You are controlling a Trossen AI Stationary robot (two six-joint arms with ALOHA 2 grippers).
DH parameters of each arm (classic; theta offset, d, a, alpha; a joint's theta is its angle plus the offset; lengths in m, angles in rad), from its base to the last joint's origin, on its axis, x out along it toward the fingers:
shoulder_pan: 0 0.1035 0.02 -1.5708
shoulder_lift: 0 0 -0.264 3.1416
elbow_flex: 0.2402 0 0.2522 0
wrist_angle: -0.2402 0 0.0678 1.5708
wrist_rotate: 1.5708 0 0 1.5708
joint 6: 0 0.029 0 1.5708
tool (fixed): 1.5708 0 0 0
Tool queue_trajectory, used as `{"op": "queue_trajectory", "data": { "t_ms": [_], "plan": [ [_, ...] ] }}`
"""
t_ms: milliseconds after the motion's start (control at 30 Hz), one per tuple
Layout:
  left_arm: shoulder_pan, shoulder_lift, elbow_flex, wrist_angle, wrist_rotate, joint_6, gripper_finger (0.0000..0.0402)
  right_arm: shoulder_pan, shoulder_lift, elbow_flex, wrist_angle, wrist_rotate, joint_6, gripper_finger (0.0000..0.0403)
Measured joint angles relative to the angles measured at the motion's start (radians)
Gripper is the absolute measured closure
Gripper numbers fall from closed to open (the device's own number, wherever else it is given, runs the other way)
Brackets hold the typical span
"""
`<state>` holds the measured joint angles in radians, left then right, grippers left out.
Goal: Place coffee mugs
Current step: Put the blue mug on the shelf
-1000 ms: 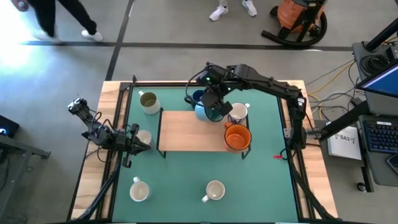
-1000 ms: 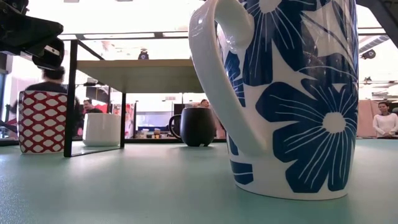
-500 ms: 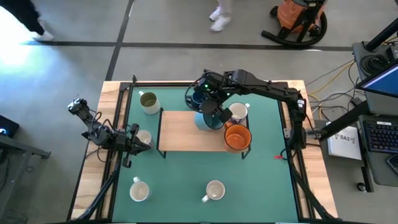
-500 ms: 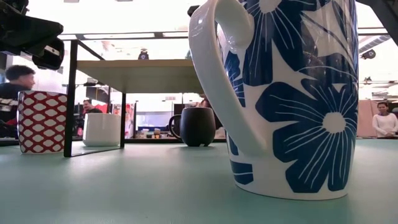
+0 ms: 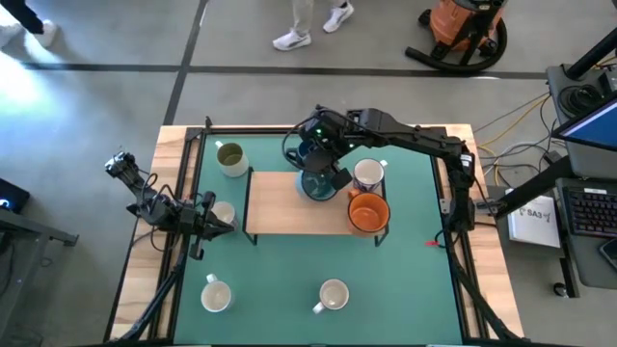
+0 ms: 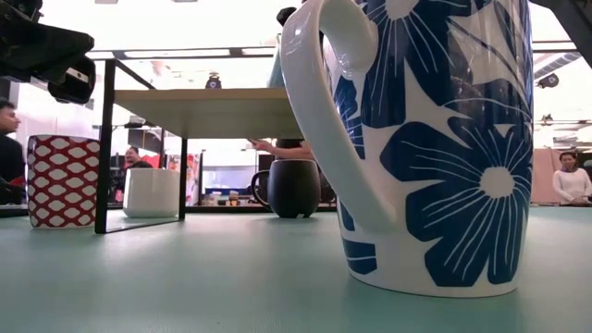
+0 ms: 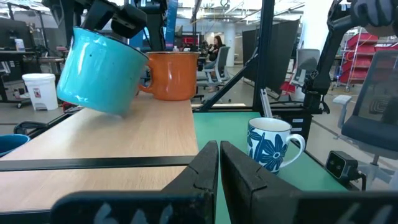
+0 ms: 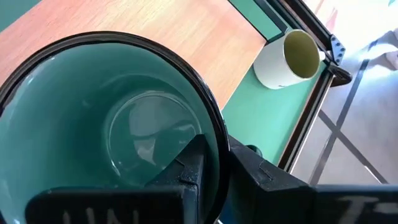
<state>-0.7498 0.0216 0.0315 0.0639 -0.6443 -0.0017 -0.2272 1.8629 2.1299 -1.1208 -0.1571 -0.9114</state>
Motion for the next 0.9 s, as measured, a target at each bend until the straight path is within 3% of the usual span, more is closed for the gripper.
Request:
{"op": "queue_trajectory", "data": {
  "t_ms": [500, 900],
  "plan": [
    [0.000, 0.000, 0.000, 0.000, 0.000, 0.000, 0.0402, 0.000, -0.001, -0.022, 0.010, -0.031, 0.030, 0.0378],
    [0.000, 0.000, 0.000, 0.000, 0.000, 0.000, 0.0402, 0.001, 0.002, -0.042, 0.051, -0.033, 0.022, 0.0309]
  ]
}}
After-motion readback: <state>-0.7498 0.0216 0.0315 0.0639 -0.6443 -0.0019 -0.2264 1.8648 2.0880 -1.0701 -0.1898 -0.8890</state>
